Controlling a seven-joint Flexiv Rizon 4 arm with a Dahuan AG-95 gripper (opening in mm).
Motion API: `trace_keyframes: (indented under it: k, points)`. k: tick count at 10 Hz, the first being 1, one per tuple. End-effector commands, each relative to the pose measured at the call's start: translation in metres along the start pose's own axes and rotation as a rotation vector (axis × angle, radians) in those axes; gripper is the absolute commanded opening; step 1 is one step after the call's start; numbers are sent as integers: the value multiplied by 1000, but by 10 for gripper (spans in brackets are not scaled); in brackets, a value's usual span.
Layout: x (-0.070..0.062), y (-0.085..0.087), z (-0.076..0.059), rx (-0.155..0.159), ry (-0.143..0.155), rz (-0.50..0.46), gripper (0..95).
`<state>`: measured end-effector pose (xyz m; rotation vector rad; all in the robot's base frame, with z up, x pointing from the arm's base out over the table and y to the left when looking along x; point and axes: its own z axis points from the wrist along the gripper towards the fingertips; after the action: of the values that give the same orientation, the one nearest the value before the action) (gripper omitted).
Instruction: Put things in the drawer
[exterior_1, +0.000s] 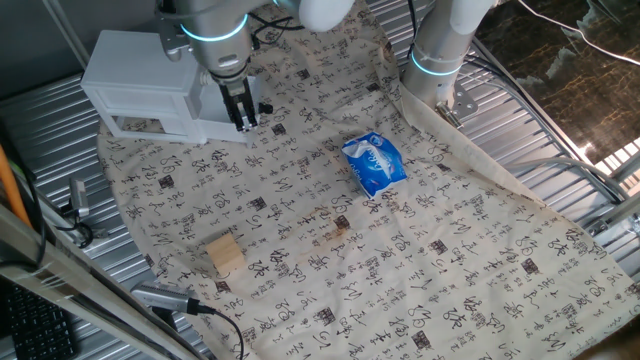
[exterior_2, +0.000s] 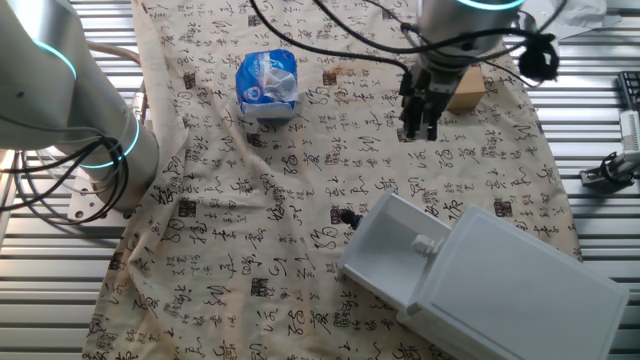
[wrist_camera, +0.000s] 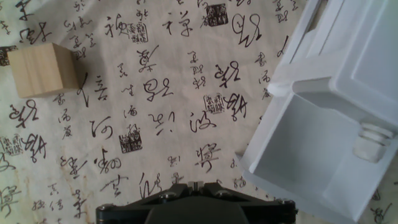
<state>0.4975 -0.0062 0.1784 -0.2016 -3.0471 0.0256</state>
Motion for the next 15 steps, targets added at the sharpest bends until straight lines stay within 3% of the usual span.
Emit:
trace_keyframes:
  k: [1,3,5,9,15]
  points:
    - [-1,-3,-1,-19,16,69,0]
    - [2,-10,-6,-39,9,73,0]
    - [11,-5,-15,-14,5,77,0]
    - [14,-4,-18,-18,-3,95,0]
    - [17,1,-24,-10,1,11,0]
